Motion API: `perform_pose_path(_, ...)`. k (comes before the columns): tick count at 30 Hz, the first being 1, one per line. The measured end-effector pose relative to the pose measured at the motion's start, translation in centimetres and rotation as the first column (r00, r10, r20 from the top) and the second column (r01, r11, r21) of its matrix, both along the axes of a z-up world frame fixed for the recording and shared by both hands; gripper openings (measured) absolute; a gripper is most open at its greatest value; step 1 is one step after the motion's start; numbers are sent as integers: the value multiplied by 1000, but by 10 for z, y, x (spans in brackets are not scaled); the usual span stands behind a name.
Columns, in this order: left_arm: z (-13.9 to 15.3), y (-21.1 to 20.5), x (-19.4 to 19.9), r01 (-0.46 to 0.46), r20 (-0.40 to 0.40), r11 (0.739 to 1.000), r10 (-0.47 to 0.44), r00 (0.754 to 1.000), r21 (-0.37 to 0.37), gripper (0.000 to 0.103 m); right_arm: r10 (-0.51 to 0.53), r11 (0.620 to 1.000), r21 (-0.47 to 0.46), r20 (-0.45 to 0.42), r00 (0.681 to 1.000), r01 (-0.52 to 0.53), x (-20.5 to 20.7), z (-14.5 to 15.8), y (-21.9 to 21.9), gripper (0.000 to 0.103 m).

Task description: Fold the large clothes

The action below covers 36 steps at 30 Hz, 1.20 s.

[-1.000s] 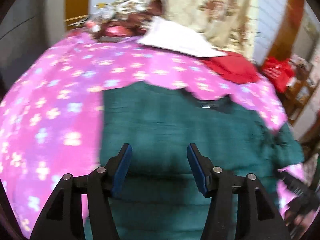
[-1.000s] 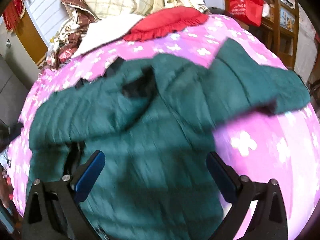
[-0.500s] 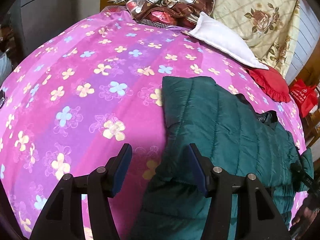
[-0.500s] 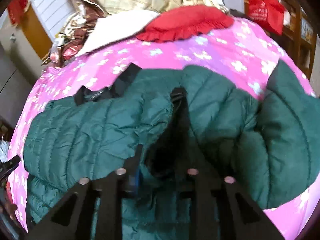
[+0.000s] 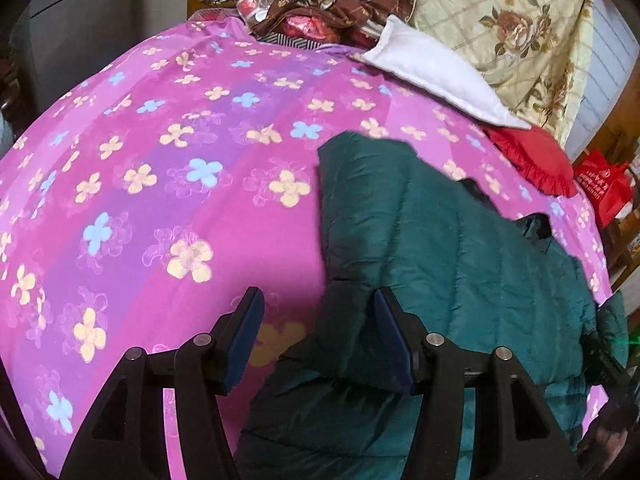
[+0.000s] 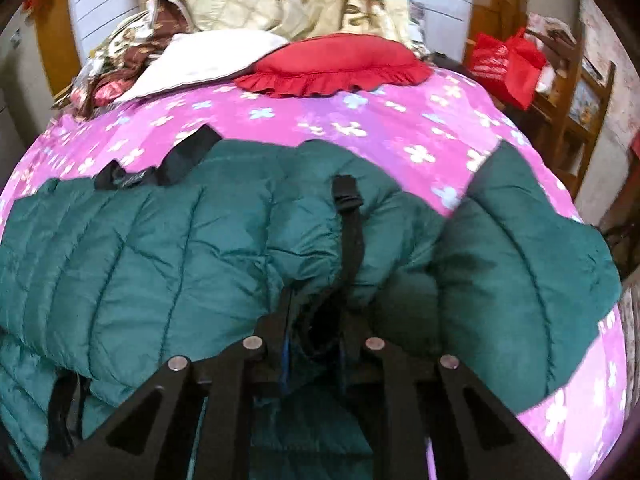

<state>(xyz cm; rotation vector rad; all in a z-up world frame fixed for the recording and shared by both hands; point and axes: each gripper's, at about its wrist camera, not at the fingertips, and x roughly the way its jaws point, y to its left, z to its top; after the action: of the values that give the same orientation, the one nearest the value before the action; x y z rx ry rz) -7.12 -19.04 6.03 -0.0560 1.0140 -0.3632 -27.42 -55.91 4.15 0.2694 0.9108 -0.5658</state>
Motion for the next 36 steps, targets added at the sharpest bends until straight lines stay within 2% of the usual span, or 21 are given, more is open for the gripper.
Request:
perform_pose_path(2,6,-2,1,0,16,1000,0,1000,-5,34,10,1000,-22,-21,1000,-10,0,5,4,34)
perform_pose_path(4,10,-5,3,2,30,1000,-2,1000,-5,34,0,1000,-13,-9,1000,0,-7,16,8,56)
perform_pose_path(6,12,-10,5,0,43,1000,1,999,-2,34,3,1000,-22,22,1000,-3,-11,30,16,62)
perform_pose_path(11,13,-25,10,-4,67,1000,4,998,7,34,69,994,-94,100,993,-59,-9,65,49,71)
perform_pose_path(14,12,-33,13,-5,76,1000,4,997,12,34,154,987,-68,130,980,-146,6,72,65,74)
perform_pose_path(18,7,-45,17,-4,81,1000,2,997,26,34,249,966,40,140,958,-256,39,60,81,74)
perform_pose_path(23,-7,-57,28,-4,63,998,0,998,62,34,311,947,47,111,944,-318,79,33,100,74)
perform_pose_path(29,-21,-65,33,6,58,995,-11,998,98,38,322,947,-13,33,946,-322,106,3,104,74)
perform_pose_path(33,-30,-68,35,8,63,992,-16,998,124,43,288,955,57,51,956,-290,109,-14,88,86)
perform_pose_path(36,-29,-67,34,7,64,993,-14,998,119,43,292,953,73,35,956,-294,110,-13,85,87)
